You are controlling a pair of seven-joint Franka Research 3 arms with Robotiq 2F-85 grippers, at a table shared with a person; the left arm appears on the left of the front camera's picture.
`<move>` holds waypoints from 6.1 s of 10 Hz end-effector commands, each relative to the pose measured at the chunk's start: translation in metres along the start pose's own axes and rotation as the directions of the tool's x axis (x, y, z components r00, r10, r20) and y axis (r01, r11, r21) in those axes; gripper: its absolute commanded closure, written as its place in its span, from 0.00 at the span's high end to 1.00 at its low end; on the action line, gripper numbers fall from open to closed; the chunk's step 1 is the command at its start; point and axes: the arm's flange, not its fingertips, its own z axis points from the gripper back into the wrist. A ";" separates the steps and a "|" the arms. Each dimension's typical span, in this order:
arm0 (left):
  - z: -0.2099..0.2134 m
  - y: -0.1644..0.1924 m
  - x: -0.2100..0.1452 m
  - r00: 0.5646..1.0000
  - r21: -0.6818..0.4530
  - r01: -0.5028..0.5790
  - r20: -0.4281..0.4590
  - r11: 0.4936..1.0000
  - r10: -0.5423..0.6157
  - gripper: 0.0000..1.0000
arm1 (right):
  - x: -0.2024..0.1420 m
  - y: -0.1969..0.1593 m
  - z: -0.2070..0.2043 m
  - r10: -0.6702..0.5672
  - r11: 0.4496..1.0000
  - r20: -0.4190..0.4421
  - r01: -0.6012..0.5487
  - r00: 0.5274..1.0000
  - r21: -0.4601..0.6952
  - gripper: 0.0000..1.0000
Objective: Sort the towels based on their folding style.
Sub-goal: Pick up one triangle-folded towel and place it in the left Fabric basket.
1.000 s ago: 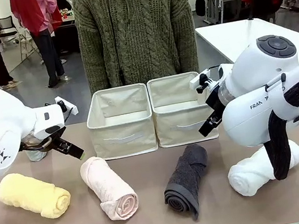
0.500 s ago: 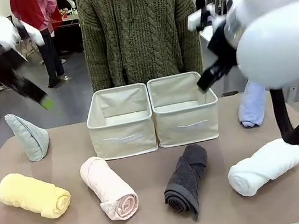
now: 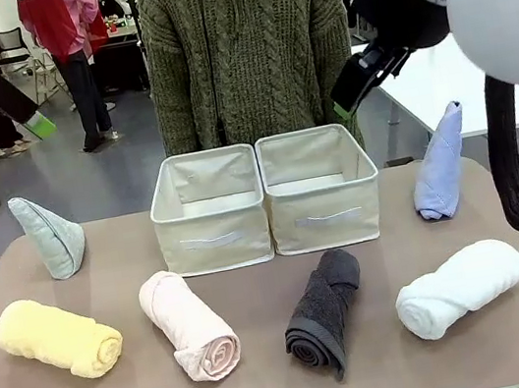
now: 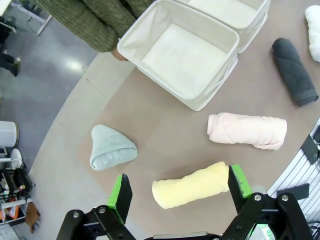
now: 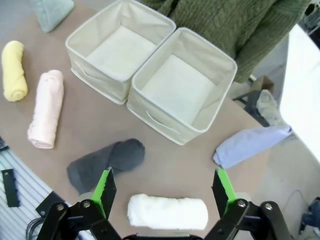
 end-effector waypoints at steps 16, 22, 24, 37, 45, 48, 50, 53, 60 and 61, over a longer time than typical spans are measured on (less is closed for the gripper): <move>-0.014 0.223 -0.206 0.844 -0.522 0.104 0.497 0.847 0.202 1.00 | -0.164 -0.321 -0.026 -0.293 0.826 0.316 0.072 0.902 0.559 1.00; -0.002 0.238 -0.245 0.859 -0.460 -0.005 0.453 0.888 0.239 1.00 | -0.196 -0.333 0.010 -0.242 0.832 0.379 -0.010 0.893 0.555 1.00; 0.002 0.237 -0.244 0.858 -0.453 -0.027 0.446 0.891 0.253 1.00 | -0.200 -0.333 0.015 -0.241 0.836 0.381 -0.008 0.893 0.548 1.00; 0.003 0.246 -0.245 0.851 -0.470 -0.006 0.462 0.883 0.252 1.00 | -0.196 -0.335 0.016 -0.251 0.836 0.364 0.011 0.897 0.549 1.00; -0.005 0.235 -0.198 0.970 -0.265 -0.125 0.168 0.956 0.174 1.00 | -0.196 -0.335 0.016 -0.251 0.836 0.364 0.011 0.897 0.549 1.00; -0.042 0.213 -0.114 0.933 -0.059 -0.166 -0.333 0.984 0.137 1.00 | -0.196 -0.335 0.016 -0.251 0.836 0.364 0.011 0.897 0.549 1.00; -0.080 0.195 -0.092 0.882 0.000 -0.287 -0.390 0.958 0.264 1.00 | -0.196 -0.335 0.016 -0.251 0.836 0.364 0.011 0.897 0.549 1.00; -0.136 0.178 -0.071 0.832 -0.017 -0.434 -0.391 0.901 0.393 1.00 | -0.196 -0.335 0.016 -0.251 0.836 0.364 0.011 0.897 0.549 1.00; -0.160 0.156 -0.075 0.796 0.029 -0.450 -0.441 0.893 0.415 1.00 | -0.196 -0.335 0.016 -0.251 0.836 0.364 0.011 0.897 0.549 1.00; -0.175 0.147 -0.070 0.712 0.114 -0.540 -0.467 0.834 0.525 1.00 | -0.196 -0.335 0.016 -0.251 0.836 0.364 0.011 0.897 0.549 1.00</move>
